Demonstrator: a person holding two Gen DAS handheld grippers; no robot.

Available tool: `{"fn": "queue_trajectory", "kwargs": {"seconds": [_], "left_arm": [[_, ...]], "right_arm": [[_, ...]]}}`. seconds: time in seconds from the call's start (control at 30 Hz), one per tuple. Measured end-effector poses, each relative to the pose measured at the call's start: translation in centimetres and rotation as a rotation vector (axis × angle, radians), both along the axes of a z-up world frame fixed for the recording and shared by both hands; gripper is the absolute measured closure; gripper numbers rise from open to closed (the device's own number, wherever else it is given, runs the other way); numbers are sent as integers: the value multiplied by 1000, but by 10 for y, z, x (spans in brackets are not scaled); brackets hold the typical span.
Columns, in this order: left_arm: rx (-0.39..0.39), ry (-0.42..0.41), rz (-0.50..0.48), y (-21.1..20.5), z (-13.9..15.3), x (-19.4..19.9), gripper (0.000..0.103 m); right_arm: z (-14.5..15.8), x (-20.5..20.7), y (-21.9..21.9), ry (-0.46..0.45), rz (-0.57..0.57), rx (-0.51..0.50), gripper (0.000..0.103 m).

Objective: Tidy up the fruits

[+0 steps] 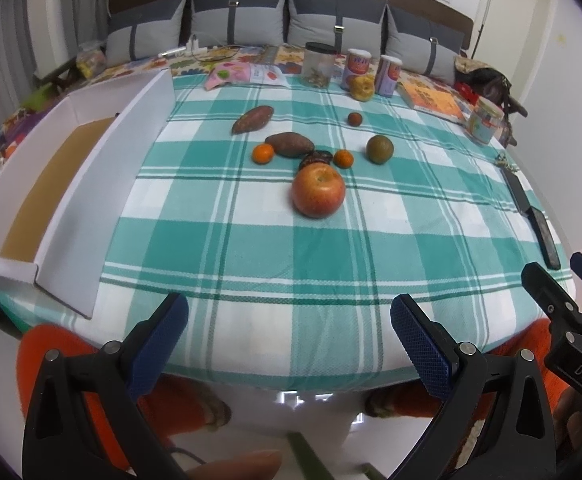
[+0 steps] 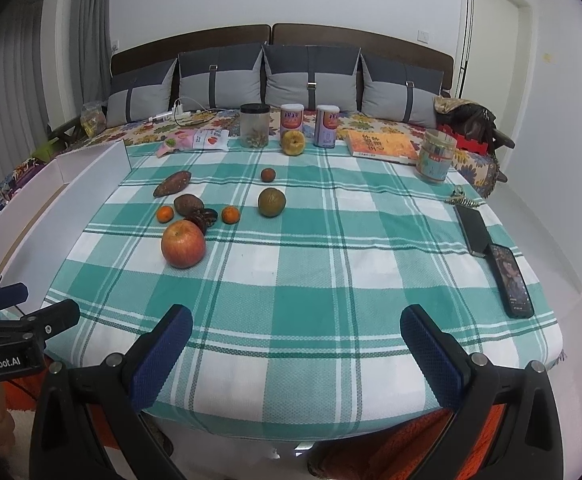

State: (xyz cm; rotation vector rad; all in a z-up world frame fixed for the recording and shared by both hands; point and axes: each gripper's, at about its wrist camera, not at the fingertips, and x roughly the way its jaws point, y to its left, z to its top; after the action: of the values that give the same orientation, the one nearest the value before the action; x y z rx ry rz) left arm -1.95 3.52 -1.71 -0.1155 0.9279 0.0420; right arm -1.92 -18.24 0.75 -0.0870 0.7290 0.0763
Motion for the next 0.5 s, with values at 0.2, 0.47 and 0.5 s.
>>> {"fn": "queue_trajectory", "kwargs": {"seconds": [0.2,0.47,0.5], "left_arm": [[2,16,3,0,-4,1,1],[0,28,5,1,-8,2,1],[1,29,5,1,-8,2,1]], "right_arm": [[-5,2,0,15,4,4,0],[-8,4,3,22,11,5,0],[-8,4,3,24,11,5,0]]}}
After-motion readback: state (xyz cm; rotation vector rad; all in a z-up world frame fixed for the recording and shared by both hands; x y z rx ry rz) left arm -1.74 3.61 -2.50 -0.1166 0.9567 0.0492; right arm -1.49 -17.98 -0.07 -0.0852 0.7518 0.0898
